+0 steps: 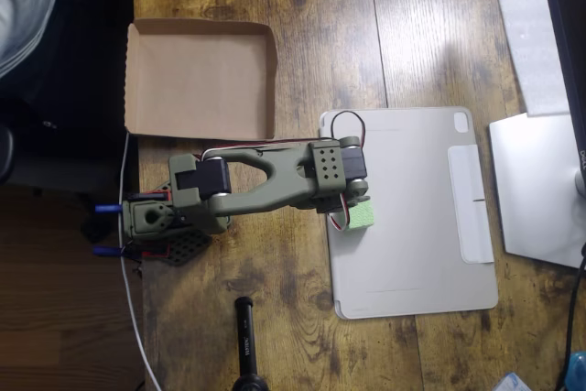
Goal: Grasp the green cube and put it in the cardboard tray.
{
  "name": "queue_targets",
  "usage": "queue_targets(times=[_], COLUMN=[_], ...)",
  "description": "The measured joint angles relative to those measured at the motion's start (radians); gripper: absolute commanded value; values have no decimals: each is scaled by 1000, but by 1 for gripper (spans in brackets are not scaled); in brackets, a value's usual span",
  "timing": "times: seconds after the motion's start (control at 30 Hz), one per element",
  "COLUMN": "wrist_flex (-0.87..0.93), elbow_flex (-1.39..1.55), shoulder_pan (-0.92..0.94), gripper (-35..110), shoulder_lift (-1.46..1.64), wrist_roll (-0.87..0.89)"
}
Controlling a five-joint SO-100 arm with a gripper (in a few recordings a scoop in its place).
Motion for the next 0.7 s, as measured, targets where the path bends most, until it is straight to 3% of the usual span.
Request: queue_targets(times=[0.2, 0.7], wrist_flex=[15, 15], elbow_flex=[-17, -18], shoulder_pan=[66, 34], gripper=[12, 18], shoulder_lift=[-74, -75], wrist_roll=[44, 32])
